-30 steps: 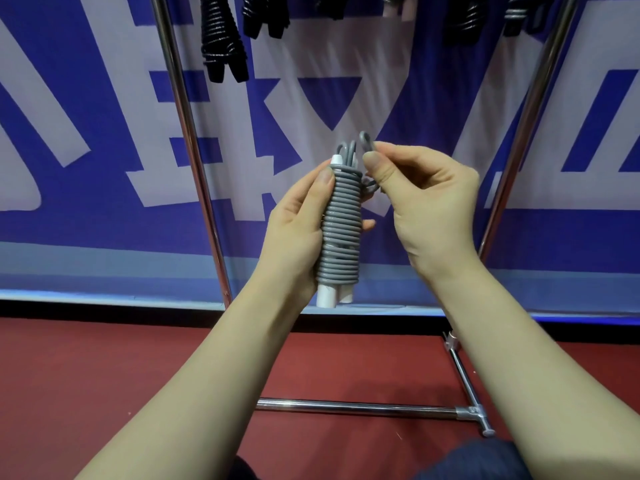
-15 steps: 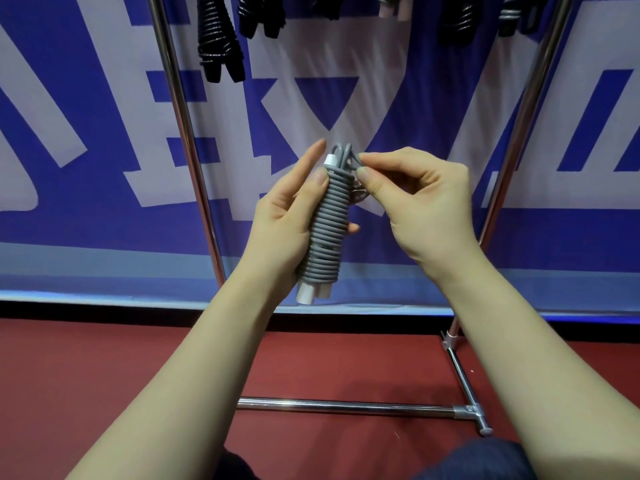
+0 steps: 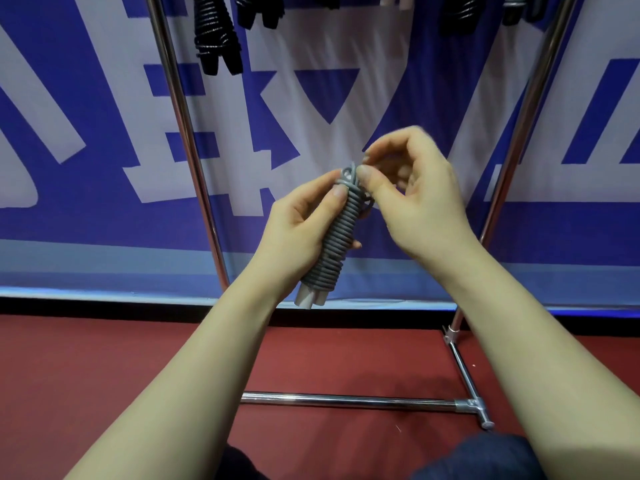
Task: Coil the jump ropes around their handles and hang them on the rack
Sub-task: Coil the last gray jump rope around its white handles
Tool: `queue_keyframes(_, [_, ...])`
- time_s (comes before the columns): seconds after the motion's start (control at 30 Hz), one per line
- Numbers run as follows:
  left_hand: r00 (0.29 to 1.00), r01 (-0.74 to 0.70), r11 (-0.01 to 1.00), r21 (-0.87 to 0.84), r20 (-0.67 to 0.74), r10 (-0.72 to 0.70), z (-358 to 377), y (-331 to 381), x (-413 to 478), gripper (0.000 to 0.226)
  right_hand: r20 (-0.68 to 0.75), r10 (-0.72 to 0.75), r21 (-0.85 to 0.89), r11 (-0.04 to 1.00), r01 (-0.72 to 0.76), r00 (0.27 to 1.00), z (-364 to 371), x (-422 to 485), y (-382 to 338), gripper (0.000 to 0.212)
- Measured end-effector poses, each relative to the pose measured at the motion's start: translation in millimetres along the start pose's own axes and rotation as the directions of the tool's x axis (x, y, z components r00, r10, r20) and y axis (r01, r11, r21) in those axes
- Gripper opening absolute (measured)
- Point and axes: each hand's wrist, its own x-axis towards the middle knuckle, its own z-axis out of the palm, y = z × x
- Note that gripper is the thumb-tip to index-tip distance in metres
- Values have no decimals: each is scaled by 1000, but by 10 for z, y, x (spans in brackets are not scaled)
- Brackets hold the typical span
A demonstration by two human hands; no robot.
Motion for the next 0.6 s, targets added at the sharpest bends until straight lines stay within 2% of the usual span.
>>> queue_keyframes(0.07, [1000,-2,999,45,-16,3,24,-23,-10,27,16,6,19,1000,-6,1000,-23,27,19,18])
queue_keyframes(0.17, [999,-35,995,90,11,34,38,-25,-1,21,-28,117,275,956,-105,993,-89,75,57,14])
queue_keyframes(0.23, [998,-54,984,169,37,48,4,-16,7,17,38,184,348,919,-186,982,-132,92,92,13])
queue_keyframes(0.4, [997,-28,962,271,77,7,-84,14,-4,9,313,119,133,977,-167,942,-222,53,151,11])
queue_keyframes(0.5, [992,-11,943,333,125,-32,-118,16,-10,6,381,74,13,996,-86,922,-293,55,180,14])
queue_keyframes(0.6, [977,27,917,398,182,-108,-148,-1,-13,16,422,11,-144,988,55,907,-308,51,231,10])
